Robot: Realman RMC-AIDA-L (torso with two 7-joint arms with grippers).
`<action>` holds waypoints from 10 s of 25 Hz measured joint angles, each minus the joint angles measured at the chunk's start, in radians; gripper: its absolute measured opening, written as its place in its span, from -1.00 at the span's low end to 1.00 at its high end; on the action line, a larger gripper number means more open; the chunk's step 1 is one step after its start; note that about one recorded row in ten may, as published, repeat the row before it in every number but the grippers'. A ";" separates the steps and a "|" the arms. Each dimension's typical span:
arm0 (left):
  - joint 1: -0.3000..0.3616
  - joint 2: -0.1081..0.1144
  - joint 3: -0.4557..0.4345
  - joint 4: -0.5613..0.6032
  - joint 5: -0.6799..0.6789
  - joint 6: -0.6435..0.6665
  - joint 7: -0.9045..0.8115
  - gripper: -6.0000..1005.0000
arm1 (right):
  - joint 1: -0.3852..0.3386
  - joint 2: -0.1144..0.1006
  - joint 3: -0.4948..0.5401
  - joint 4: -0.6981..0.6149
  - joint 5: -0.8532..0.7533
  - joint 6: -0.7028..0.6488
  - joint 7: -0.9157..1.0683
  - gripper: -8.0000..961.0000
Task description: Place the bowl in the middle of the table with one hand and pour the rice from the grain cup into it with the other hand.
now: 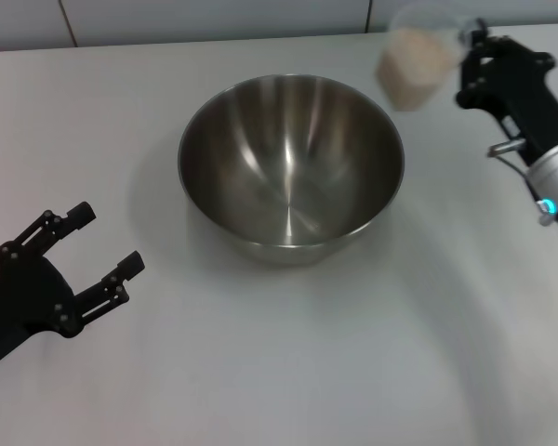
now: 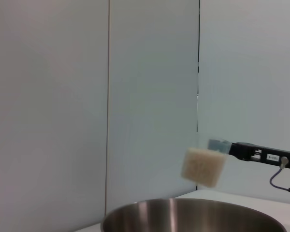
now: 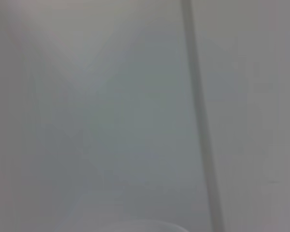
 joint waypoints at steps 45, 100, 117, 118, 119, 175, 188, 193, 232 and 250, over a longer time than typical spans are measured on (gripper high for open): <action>0.012 0.001 -0.002 0.001 0.004 -0.008 0.001 0.66 | 0.107 0.006 0.009 0.088 -0.365 0.024 -1.403 -0.96; 0.018 0.000 0.005 0.000 0.003 0.015 0.001 0.66 | 0.053 0.001 0.187 0.137 -0.464 0.040 0.000 -0.95; 0.021 0.001 0.005 0.000 0.003 0.027 0.001 0.66 | -0.015 0.004 0.394 0.080 -0.463 0.030 0.021 -0.92; 0.021 0.001 0.005 0.000 0.003 0.027 0.001 0.66 | -0.015 0.004 0.394 0.080 -0.463 0.030 0.021 -0.91; 0.021 0.001 0.005 0.000 0.003 0.027 0.001 0.66 | -0.023 0.002 0.421 0.070 -0.463 0.028 0.021 -0.91; 0.066 0.006 0.005 0.002 0.013 0.082 0.002 0.66 | -0.101 0.010 0.542 0.023 -0.471 0.386 -0.017 -0.68; 0.070 0.006 0.002 0.000 0.013 0.087 0.002 0.66 | -0.157 0.003 0.487 0.026 -0.471 0.259 -0.023 0.32; 0.072 0.006 0.001 0.000 0.013 0.087 0.002 0.66 | -0.162 0.002 0.488 0.019 -0.469 0.251 -0.024 0.43; 0.029 0.019 0.007 0.008 0.043 0.077 -0.010 0.65 | -0.086 -0.075 0.008 -0.433 -0.763 -0.392 0.503 0.57; 0.030 0.024 0.032 0.007 0.042 0.085 -0.020 0.65 | -0.061 -0.101 -0.049 -0.472 -0.763 -0.421 0.526 0.57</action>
